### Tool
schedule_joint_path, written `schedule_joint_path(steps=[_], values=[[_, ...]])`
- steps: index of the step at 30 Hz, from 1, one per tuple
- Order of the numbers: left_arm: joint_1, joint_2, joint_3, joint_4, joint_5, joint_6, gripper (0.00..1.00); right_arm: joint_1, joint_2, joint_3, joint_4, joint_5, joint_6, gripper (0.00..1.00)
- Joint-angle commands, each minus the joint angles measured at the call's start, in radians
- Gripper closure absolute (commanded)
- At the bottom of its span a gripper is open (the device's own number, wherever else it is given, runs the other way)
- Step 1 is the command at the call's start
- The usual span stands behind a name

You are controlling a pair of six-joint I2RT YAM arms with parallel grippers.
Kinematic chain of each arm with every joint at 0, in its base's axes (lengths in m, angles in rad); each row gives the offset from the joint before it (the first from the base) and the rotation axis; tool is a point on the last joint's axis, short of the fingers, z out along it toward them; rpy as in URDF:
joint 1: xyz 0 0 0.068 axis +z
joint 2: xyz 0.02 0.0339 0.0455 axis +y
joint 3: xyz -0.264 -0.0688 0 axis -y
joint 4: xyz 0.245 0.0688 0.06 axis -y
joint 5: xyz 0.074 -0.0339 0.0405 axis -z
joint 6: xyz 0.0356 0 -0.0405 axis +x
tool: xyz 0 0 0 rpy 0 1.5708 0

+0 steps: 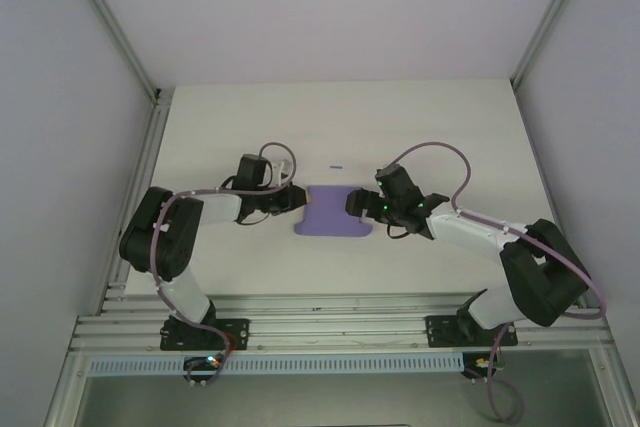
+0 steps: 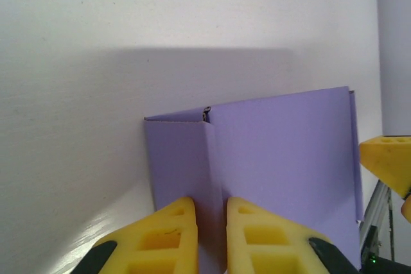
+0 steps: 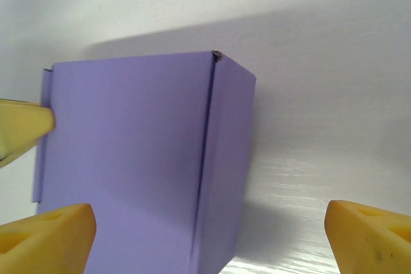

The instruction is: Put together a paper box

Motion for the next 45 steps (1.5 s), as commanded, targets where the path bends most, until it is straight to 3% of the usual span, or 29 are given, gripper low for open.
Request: schedule_joint_path(steps=[1, 5, 13, 17, 20, 25, 27, 28, 30, 32, 34, 35, 40, 42, 45], values=[[0.032, 0.022, -0.057, 0.072, 0.016, -0.053, 0.92, -0.047, 0.019, -0.033, 0.177, -0.195, 0.069, 0.07], [0.073, 0.038, -0.116, 0.221, 0.069, -0.128, 0.92, -0.088, 0.044, -0.053, 0.248, -0.255, 0.092, 0.09], [0.067, 0.007, -0.09, 0.125, 0.042, -0.049, 0.9, -0.102, 0.219, 0.035, 0.338, -0.374, 0.082, 0.15], [0.064, 0.027, -0.079, 0.126, 0.031, -0.056, 0.9, -0.103, 0.312, 0.039, 0.516, -0.465, 0.157, 0.33], [0.063, 0.028, -0.078, 0.134, 0.024, -0.055, 0.9, -0.103, 0.318, 0.022, 0.628, -0.51, 0.197, 0.39], [0.065, 0.013, -0.048, 0.131, 0.032, -0.027, 0.84, -0.103, 0.246, 0.025, 0.519, -0.486, 0.169, 0.59], [0.064, -0.016, -0.024, 0.146, 0.029, -0.017, 0.78, -0.104, 0.211, 0.027, 0.453, -0.469, 0.169, 0.6], [0.064, -0.036, -0.01, 0.15, 0.027, -0.01, 0.69, -0.104, 0.194, 0.026, 0.419, -0.458, 0.178, 0.63], [0.063, -0.09, 0.021, 0.147, 0.035, 0.022, 0.31, -0.11, 0.156, 0.027, 0.358, -0.445, 0.207, 0.65], [0.053, -0.171, 0.039, 0.119, 0.024, 0.107, 0.01, -0.124, 0.121, 0.041, 0.257, -0.435, 0.239, 0.65], [0.026, -0.267, 0.051, 0.035, -0.013, 0.263, 0.0, -0.14, 0.09, 0.048, 0.179, -0.424, 0.28, 0.65], [-0.001, -0.319, 0.059, -0.036, -0.082, 0.38, 0.0, -0.151, 0.076, 0.051, 0.139, -0.415, 0.324, 0.66], [-0.297, -0.473, 0.105, -0.344, -0.394, 0.963, 0.0, -0.258, 0.079, 0.133, -0.13, -0.611, 0.417, 0.71], [-0.358, -0.498, 0.098, -0.376, -0.462, 1.067, 0.0, -0.296, 0.07, 0.15, -0.212, -0.659, 0.471, 0.68], [-0.389, -0.499, 0.11, -0.42, -0.47, 1.127, 0.0, -0.343, 0.063, 0.147, -0.223, -0.768, 0.593, 0.68]])
